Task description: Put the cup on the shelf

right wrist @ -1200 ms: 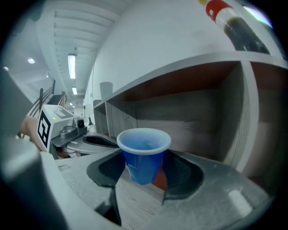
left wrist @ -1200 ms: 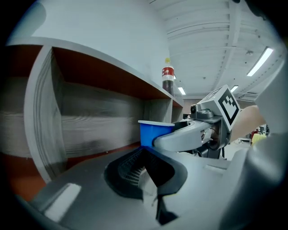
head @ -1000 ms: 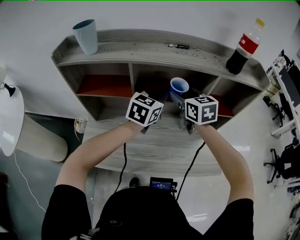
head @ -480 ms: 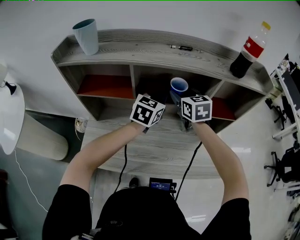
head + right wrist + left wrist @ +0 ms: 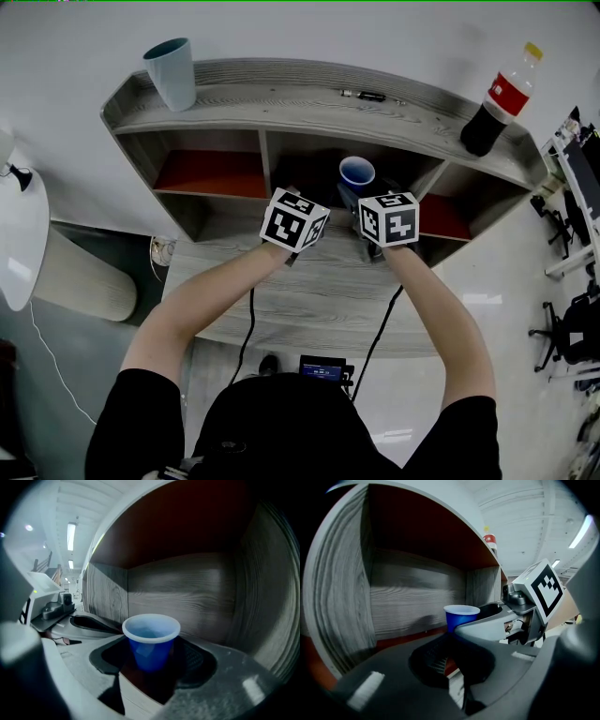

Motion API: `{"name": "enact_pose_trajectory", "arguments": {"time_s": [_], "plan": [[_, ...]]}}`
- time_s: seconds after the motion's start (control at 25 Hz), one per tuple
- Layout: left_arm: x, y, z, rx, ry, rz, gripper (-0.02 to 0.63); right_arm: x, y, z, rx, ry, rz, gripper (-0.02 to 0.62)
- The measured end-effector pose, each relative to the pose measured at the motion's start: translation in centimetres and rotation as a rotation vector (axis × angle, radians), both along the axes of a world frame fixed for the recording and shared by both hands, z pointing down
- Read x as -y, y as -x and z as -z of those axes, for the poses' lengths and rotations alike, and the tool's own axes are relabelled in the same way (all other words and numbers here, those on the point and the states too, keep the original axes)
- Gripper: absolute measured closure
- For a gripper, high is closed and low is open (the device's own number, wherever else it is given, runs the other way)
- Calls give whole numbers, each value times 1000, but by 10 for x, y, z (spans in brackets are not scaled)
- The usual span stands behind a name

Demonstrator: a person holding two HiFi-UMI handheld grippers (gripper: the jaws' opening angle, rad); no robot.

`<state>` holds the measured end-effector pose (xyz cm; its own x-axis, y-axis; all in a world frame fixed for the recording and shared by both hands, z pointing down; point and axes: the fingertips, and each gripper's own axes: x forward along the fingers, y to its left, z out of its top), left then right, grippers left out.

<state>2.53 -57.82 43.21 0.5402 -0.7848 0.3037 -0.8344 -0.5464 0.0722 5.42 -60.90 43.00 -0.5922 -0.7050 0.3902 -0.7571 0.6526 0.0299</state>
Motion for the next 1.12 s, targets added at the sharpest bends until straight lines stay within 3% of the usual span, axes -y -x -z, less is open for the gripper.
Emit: {"name": "enact_pose_trajectory", "arguments": {"time_s": [0.24, 0.52, 0.72, 0.84, 0.96, 1.08, 1.12], "plan": [[-4, 3, 1, -21, 8, 1, 603, -3, -6, -6, -19, 46, -31, 233], [-21, -6, 5, -26, -3, -73, 604, -23, -15, -1, 18, 59, -45, 233], [-48, -14, 17, -34, -56, -173, 604, -52, -21, 11, 36, 10, -22, 245], [-63, -15, 21, -51, -73, -198, 603, -73, -26, 14, -5, -48, -12, 345], [-75, -16, 27, -74, -102, -203, 603, -94, -27, 15, -34, -106, -3, 487], [-90, -18, 32, -86, -143, -216, 603, -114, -26, 13, -22, -126, 1, 596], [-96, -18, 33, -90, -155, -221, 604, -122, -26, 12, -11, -126, 3, 598]]}}
